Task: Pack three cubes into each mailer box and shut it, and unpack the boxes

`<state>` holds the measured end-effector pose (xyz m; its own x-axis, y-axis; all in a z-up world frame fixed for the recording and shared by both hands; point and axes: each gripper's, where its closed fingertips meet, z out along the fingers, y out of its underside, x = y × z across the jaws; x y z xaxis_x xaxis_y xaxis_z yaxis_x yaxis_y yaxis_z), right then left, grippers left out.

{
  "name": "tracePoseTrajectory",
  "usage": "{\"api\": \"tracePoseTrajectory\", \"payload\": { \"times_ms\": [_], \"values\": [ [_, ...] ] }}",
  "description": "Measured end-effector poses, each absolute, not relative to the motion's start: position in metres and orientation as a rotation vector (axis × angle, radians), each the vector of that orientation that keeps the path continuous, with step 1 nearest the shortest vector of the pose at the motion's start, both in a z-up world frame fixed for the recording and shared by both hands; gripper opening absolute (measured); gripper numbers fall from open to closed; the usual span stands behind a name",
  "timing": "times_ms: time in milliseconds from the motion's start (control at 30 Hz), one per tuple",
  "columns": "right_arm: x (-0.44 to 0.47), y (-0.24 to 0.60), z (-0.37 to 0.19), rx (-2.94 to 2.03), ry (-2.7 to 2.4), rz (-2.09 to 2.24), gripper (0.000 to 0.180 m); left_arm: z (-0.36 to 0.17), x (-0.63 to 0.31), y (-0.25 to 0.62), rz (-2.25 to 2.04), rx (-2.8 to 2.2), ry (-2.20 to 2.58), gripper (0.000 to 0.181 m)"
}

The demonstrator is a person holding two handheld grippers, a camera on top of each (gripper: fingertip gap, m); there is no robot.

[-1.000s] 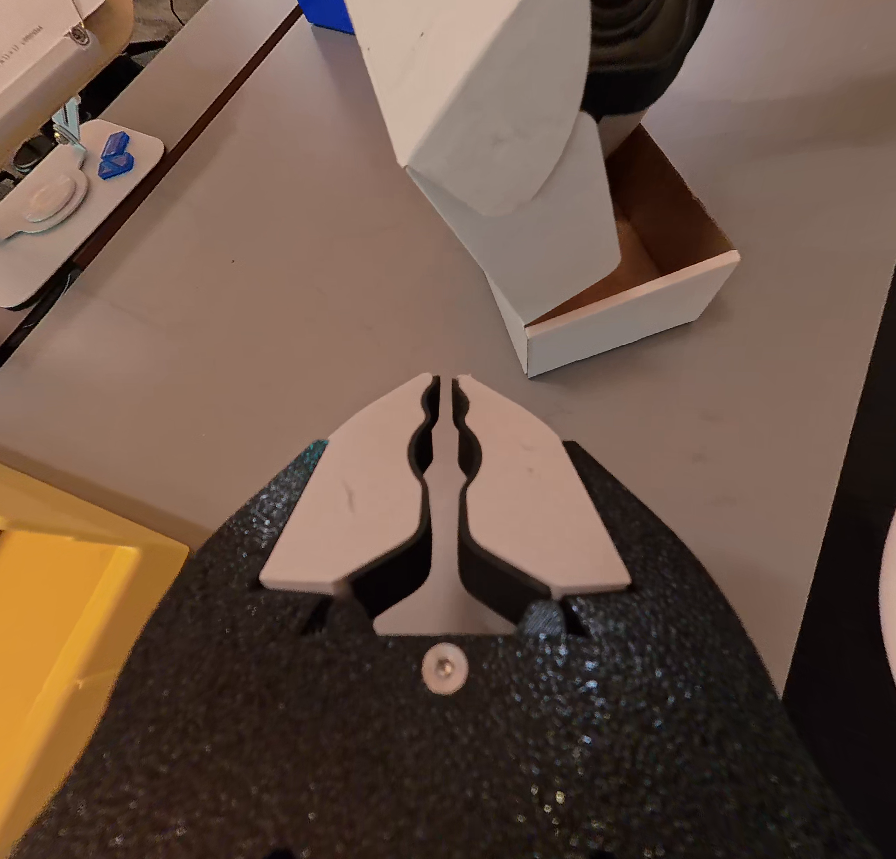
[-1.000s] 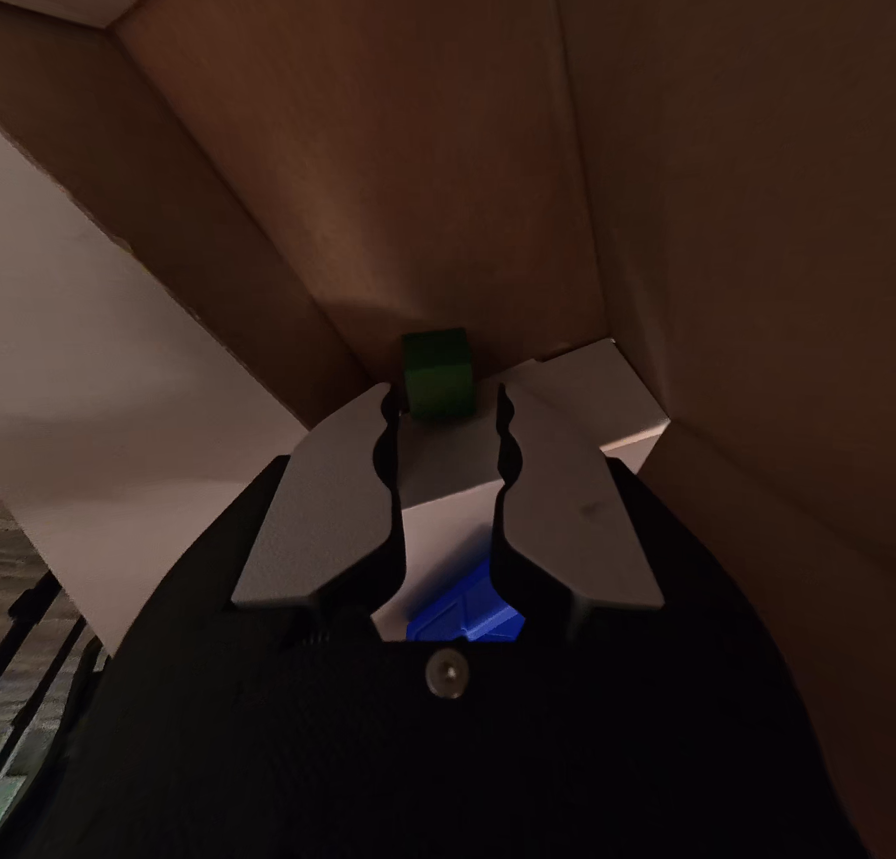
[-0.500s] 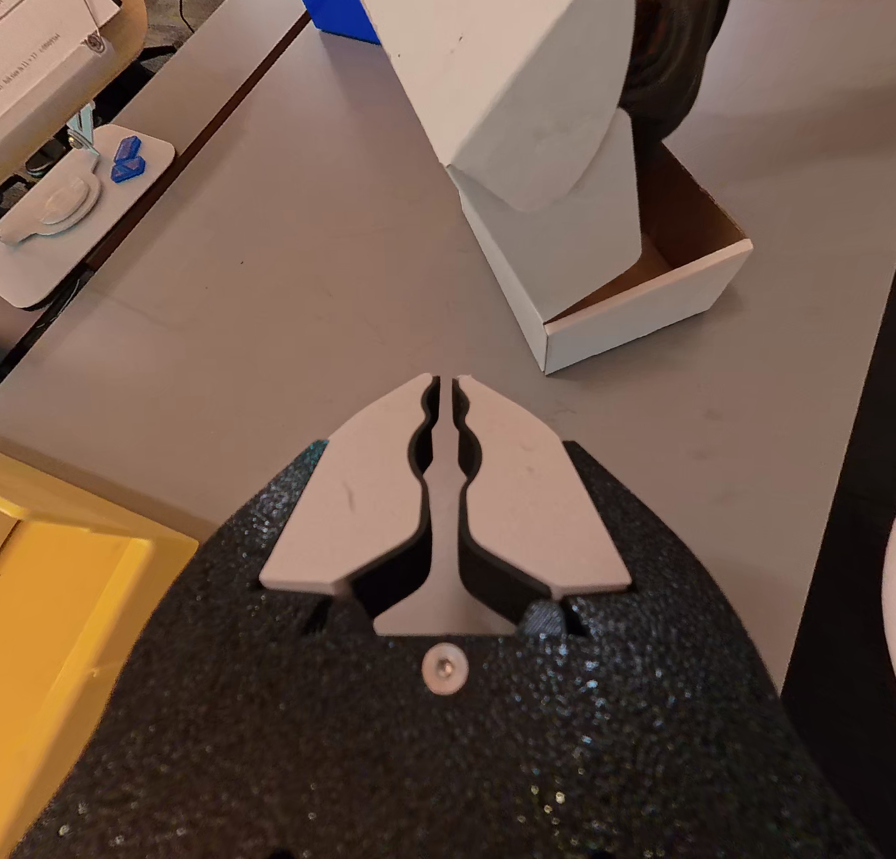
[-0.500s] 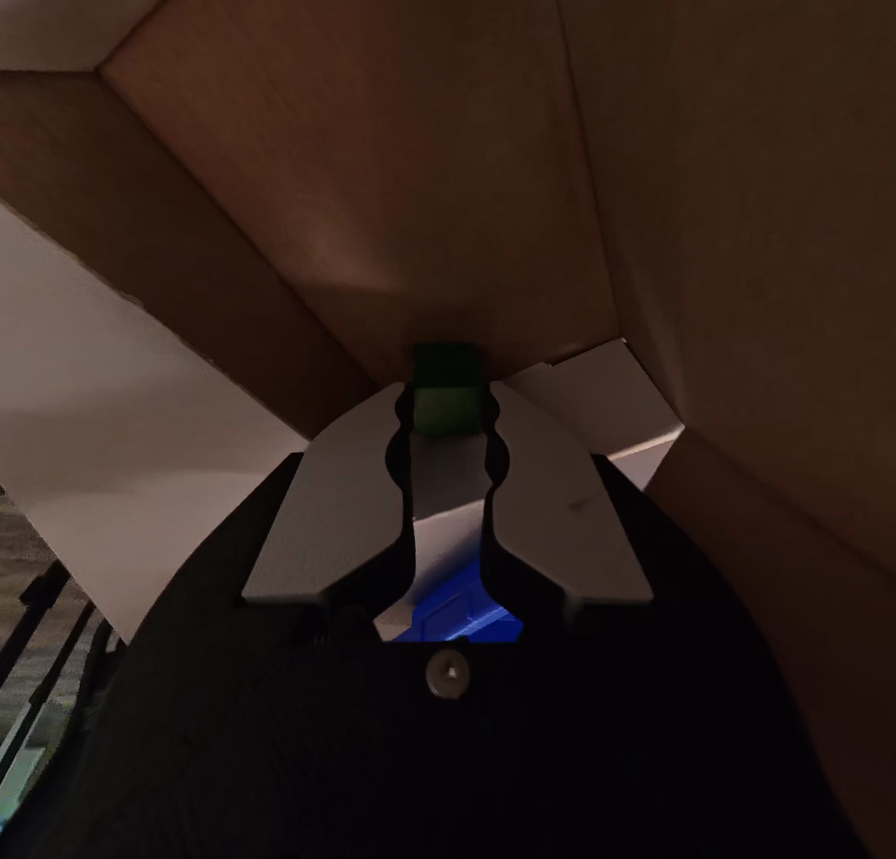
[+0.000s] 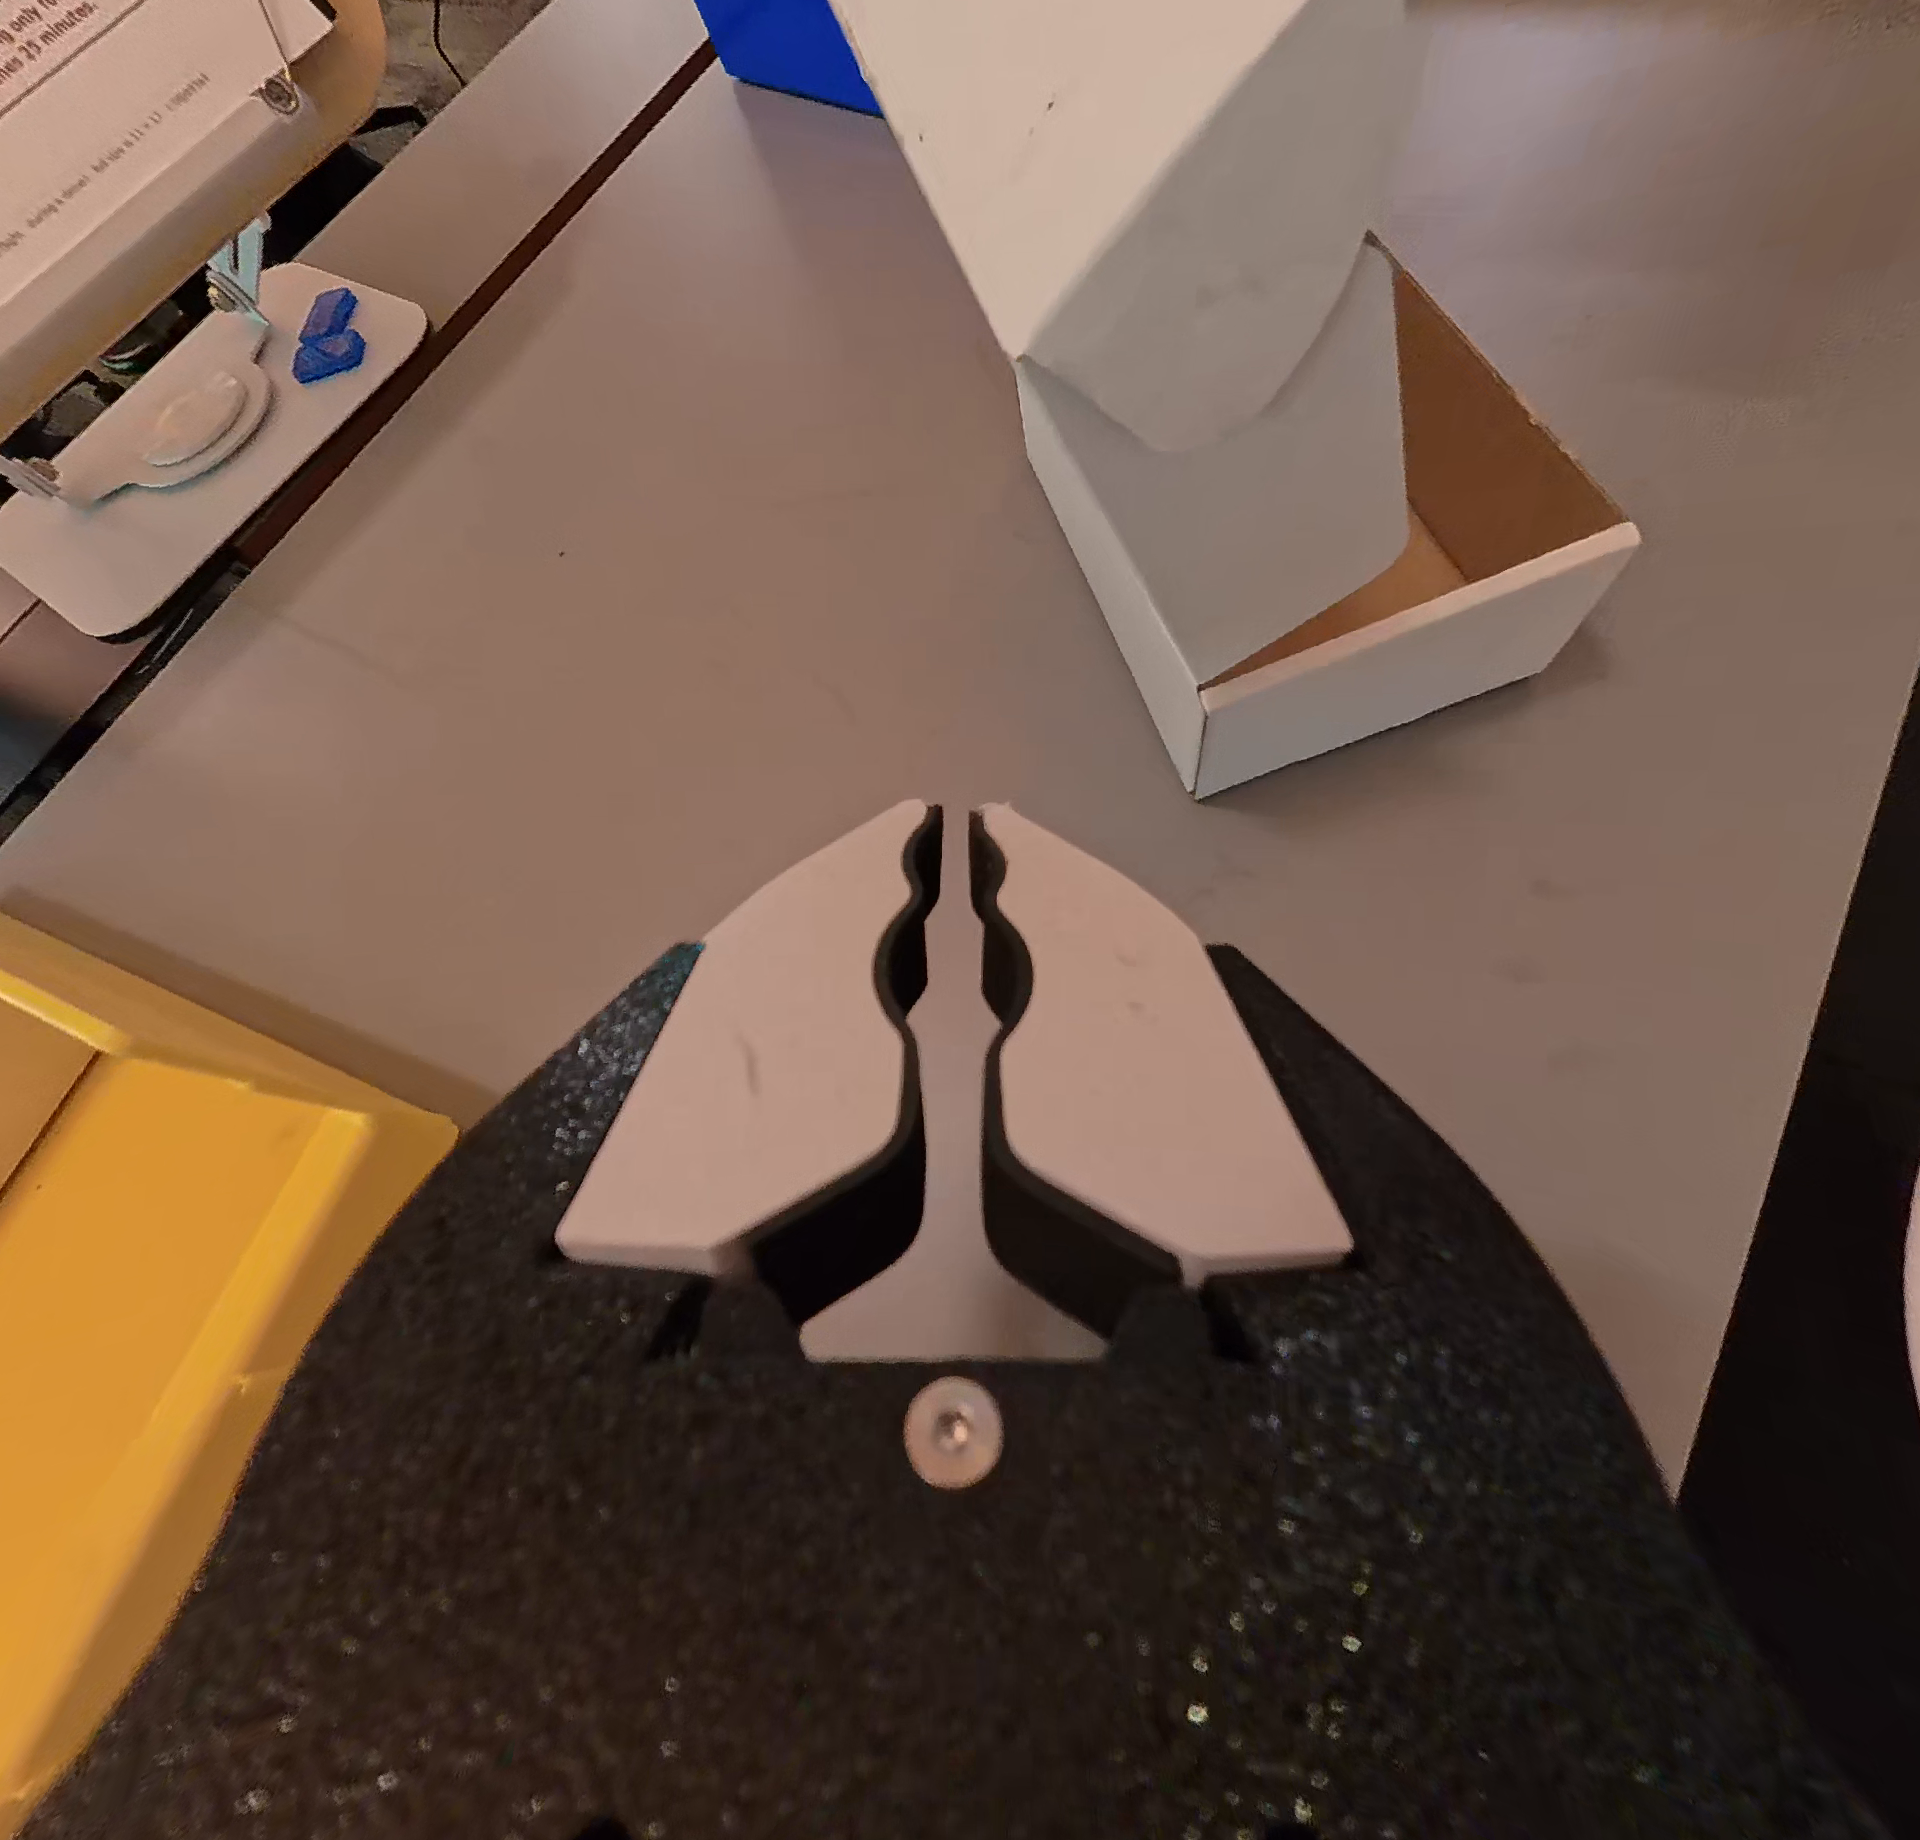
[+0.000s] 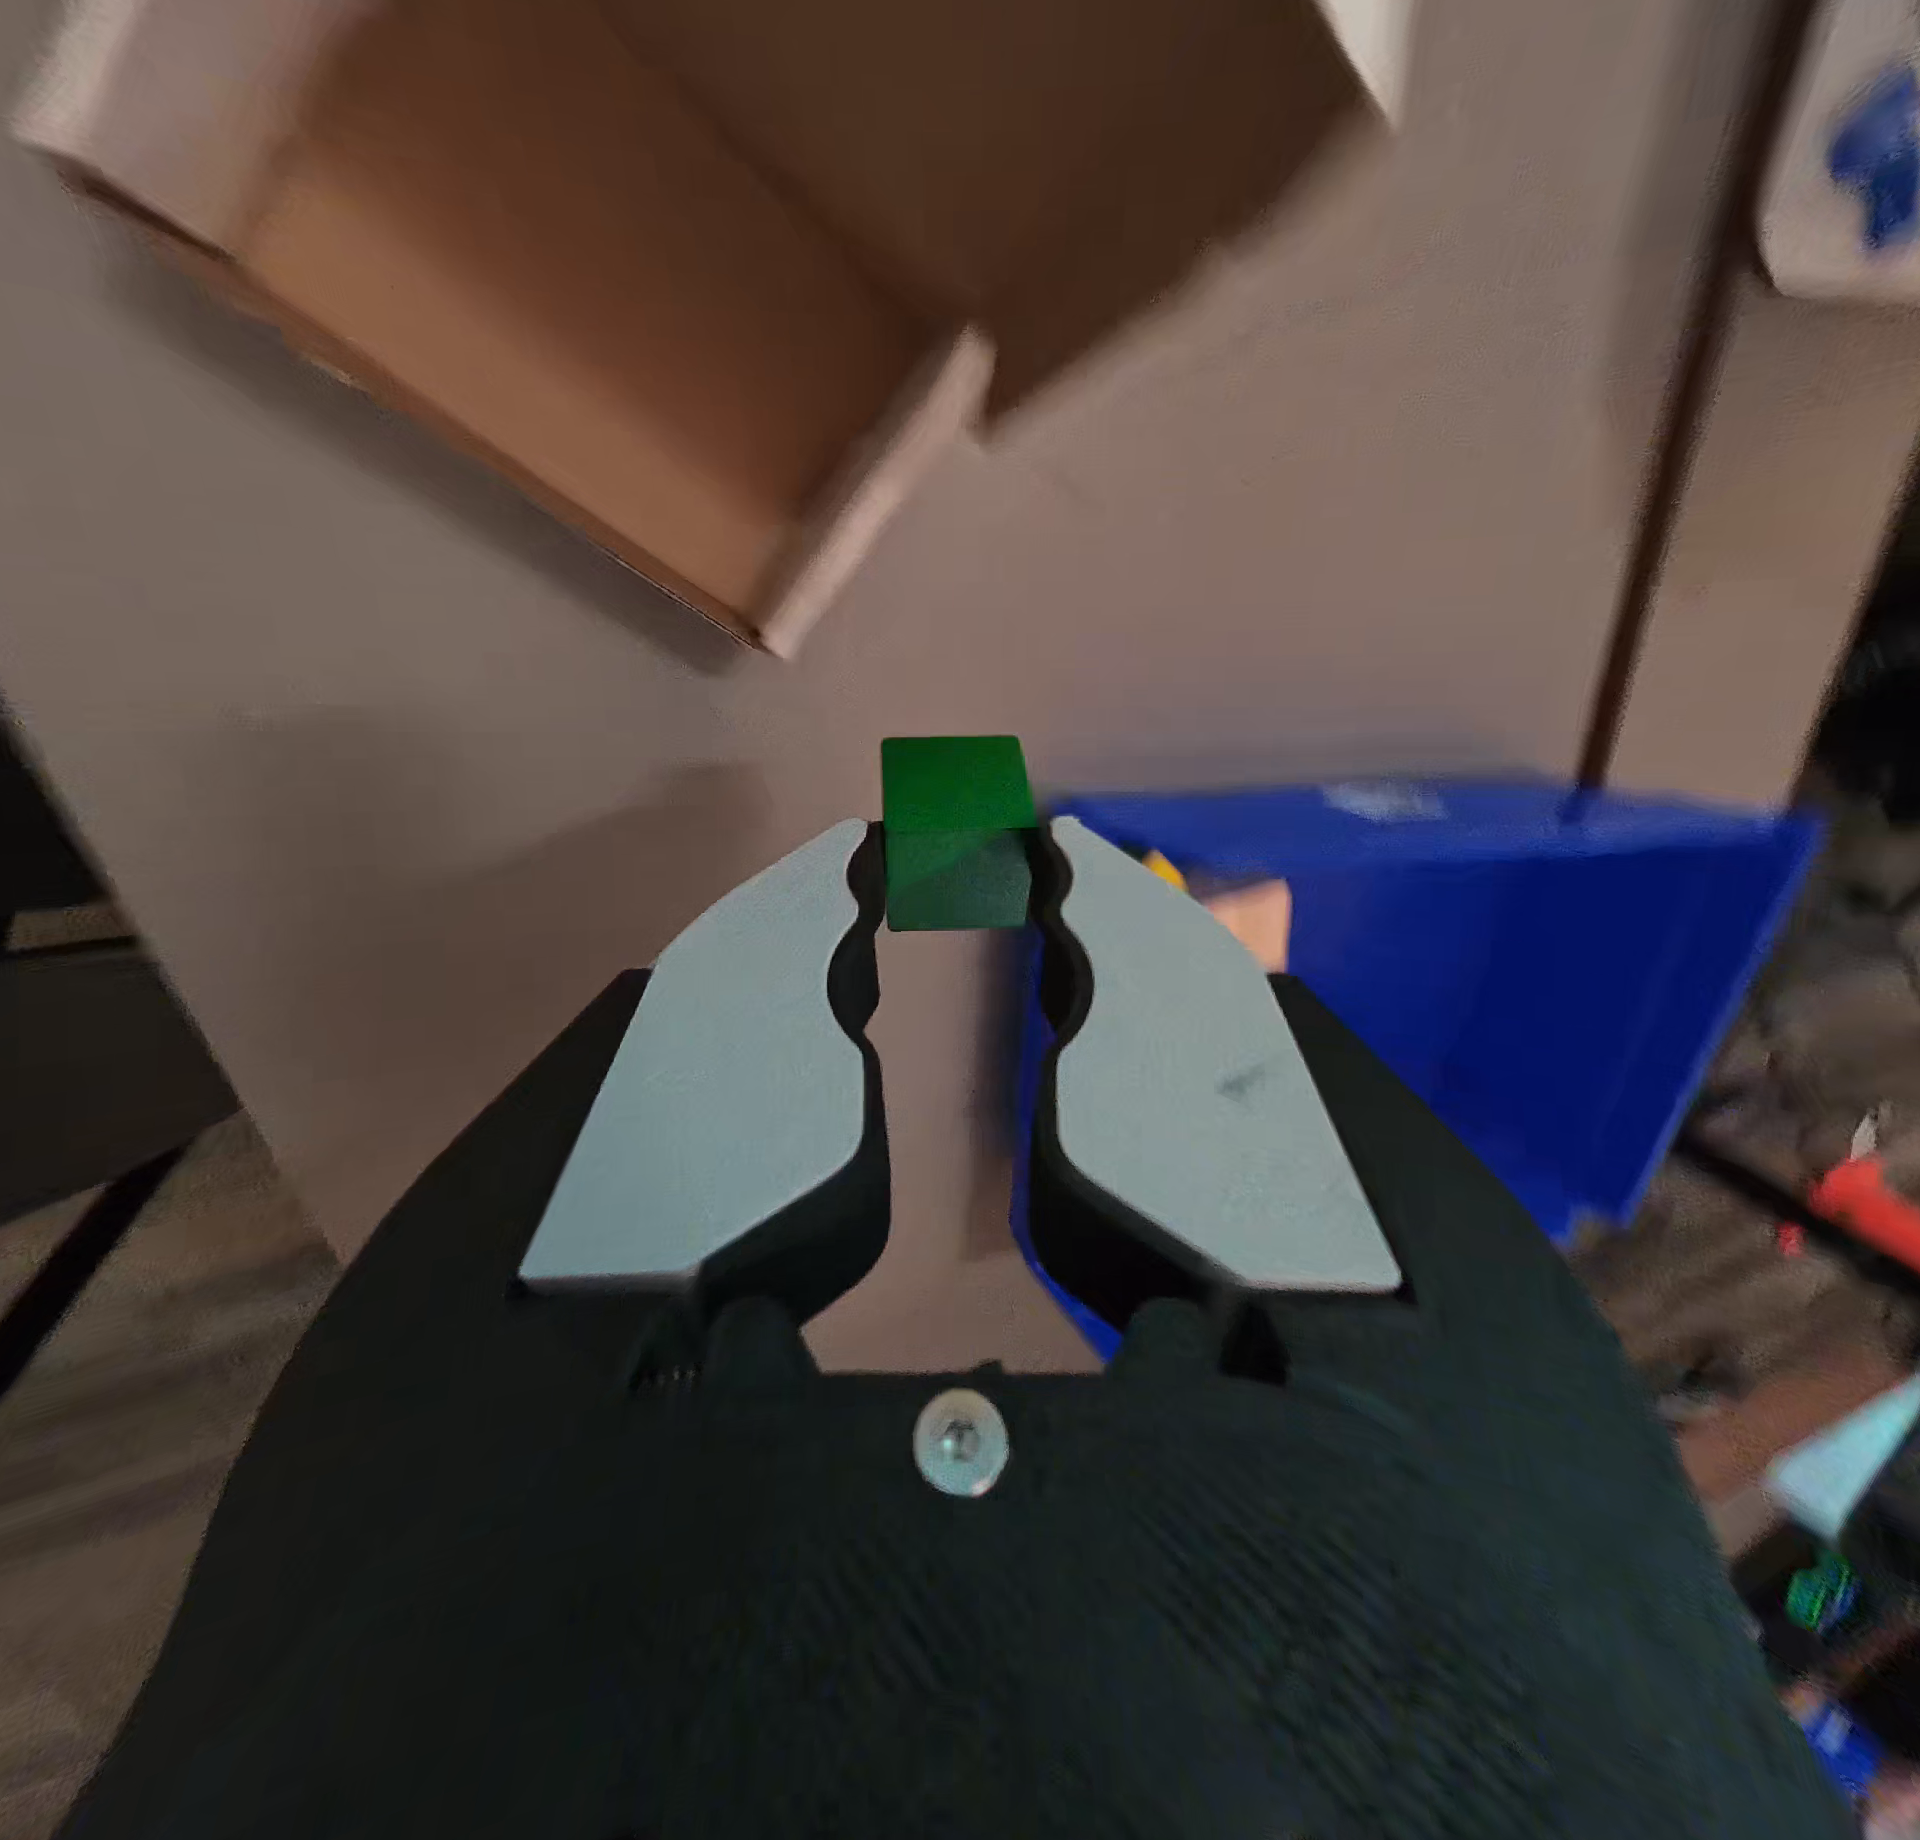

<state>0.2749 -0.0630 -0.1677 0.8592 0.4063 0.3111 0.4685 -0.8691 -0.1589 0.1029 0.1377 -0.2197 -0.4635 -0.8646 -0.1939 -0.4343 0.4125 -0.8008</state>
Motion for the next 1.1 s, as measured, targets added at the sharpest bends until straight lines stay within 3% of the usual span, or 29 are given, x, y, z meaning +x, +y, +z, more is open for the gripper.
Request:
{"api": "tracePoseTrajectory", "payload": {
  "times_ms": [33,133,400,933,1100],
  "values": [
    [0.298,-0.074,-0.163,-2.82,-0.543,-0.474,0.027,-0.219,0.103,0.138,-0.918,-1.098,2.063,0.004],
    [0.373,-0.117,-0.16,-2.862,-0.063,-0.725,0.027,-0.22,0.103,0.138,-0.918,-1.1,2.064,0.004],
    [0.437,-0.18,-0.216,-2.796,0.639,-0.597,0.027,-0.224,0.104,0.136,-0.906,-1.101,2.076,0.004],
    [0.435,-0.133,-0.26,-2.841,0.563,-0.418,0.028,-0.234,0.106,0.134,-0.883,-1.108,2.107,0.004],
    [0.43,-0.135,-0.267,-2.889,0.562,-0.435,0.035,-0.228,0.103,0.138,-0.892,-1.111,2.086,0.004]
  ]
}}
